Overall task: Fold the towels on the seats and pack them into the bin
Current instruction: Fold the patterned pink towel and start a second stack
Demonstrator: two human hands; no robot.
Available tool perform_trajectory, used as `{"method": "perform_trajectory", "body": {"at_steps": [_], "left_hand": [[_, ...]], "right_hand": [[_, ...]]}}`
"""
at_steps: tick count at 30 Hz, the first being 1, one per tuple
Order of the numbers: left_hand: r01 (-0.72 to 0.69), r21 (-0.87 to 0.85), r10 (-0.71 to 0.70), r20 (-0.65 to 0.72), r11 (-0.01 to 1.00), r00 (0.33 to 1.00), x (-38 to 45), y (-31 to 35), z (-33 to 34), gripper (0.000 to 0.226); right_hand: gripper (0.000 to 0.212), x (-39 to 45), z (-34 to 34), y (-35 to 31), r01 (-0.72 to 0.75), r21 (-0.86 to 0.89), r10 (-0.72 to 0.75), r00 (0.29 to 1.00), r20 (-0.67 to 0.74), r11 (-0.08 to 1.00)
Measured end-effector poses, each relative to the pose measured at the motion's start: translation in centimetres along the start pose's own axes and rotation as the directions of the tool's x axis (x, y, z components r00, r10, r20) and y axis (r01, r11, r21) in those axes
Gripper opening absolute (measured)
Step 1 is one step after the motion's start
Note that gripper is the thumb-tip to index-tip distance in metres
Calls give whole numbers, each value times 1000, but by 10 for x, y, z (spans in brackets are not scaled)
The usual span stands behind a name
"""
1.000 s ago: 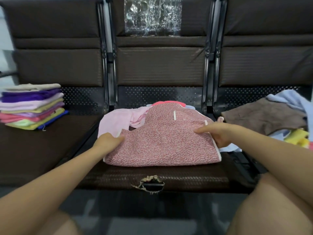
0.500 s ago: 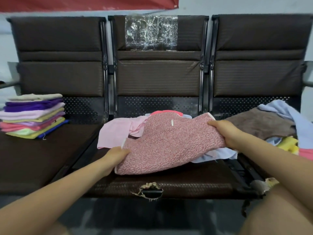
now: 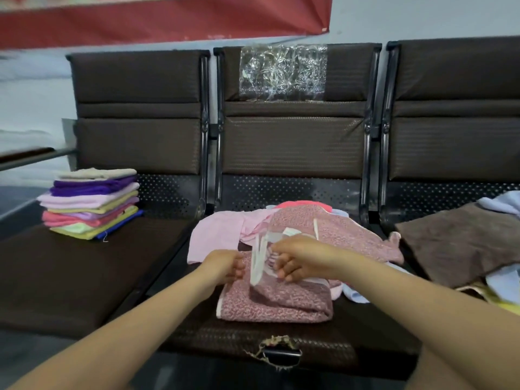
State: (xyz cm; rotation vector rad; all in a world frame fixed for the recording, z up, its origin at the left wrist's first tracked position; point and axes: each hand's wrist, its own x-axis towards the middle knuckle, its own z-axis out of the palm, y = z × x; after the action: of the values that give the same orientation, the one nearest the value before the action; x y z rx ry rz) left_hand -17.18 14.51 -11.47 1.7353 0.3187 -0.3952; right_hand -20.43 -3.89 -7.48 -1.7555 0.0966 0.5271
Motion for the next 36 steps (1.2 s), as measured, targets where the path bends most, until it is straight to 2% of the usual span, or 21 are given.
{"method": "perform_trajectory", "body": {"at_steps": [1, 3, 5, 7, 8, 9, 11, 13, 17, 19, 21, 23, 25, 28, 30, 32, 34, 36], "left_hand": [[3, 21, -4, 34, 1000, 999, 0, 1, 2, 17], [15, 87, -24, 97, 996, 995, 0, 1, 7, 20], [8, 130, -27, 146, 991, 989, 1, 1, 12, 29], [-9, 142, -17, 182, 990, 983, 3, 0, 18, 38], [-23, 140, -5, 196, 990, 981, 6, -2, 22, 40], [-36, 122, 9, 211, 992, 977, 7, -2, 25, 41], [-42, 51, 29, 239, 998, 971, 7, -1, 31, 35], [-49, -43, 58, 230, 998, 972, 6, 2, 36, 29], [-85, -192, 110, 121, 978, 987, -6, 11, 32, 19], [-50, -240, 71, 82, 969, 994, -11, 13, 21, 17], [-17, -234, 23, 22, 972, 999, -14, 11, 7, 15], [-14, -156, 10, -28, 988, 1000, -15, 3, -3, 15], [-30, 16, 31, -38, 999, 999, -14, -7, -12, 14], [-80, 354, 87, -4, 932, 996, -9, -21, -16, 7], [-82, 401, 95, -15, 912, 995, -6, -20, -17, 10], [-27, 253, 26, 9, 967, 1000, -5, -18, -18, 22], [86, 17, -88, 153, 996, 984, -10, -14, -18, 32], [166, -80, -139, 272, 983, 952, -17, -9, -17, 28]], "right_hand": [[11, 5, 0, 3, 15, -73, -16, 1000, -8, 997], [9, 10, -10, 7, 108, -212, -141, 979, -148, 971], [11, 12, -28, 9, 176, -299, -273, 906, -324, 938], [7, 14, -48, 15, 164, -346, -316, 836, -448, 924], [4, 14, -57, 19, 114, -356, -283, 838, -467, 927], [3, 13, -62, 23, 46, -344, -211, 862, -460, 938], [15, 8, -65, 29, -102, -280, -15, 922, -387, 955], [23, 3, -63, 31, -173, -204, 99, 940, -327, 964], [32, 4, -53, 20, -99, -190, 31, 943, -331, 977], [33, 6, -48, 15, -58, -196, -4, 953, -302, 979], [32, 9, -44, 11, -50, -296, -33, 962, -270, 954], [37, 13, -41, 9, -68, -467, -50, 971, -234, 882], [39, 17, -37, 11, -112, -575, -24, 975, -222, 810], [46, 17, -32, 16, -194, -550, 75, 970, -231, 812], [49, 14, -30, 21, -242, -469, 157, 964, -214, 849], [46, 10, -27, 27, -259, -354, 221, 964, -145, 899], [48, 8, -19, 32, -251, -221, 244, 968, -61, 942], [44, 9, -8, 32, -212, -36, 212, 977, -9, 977]]}}
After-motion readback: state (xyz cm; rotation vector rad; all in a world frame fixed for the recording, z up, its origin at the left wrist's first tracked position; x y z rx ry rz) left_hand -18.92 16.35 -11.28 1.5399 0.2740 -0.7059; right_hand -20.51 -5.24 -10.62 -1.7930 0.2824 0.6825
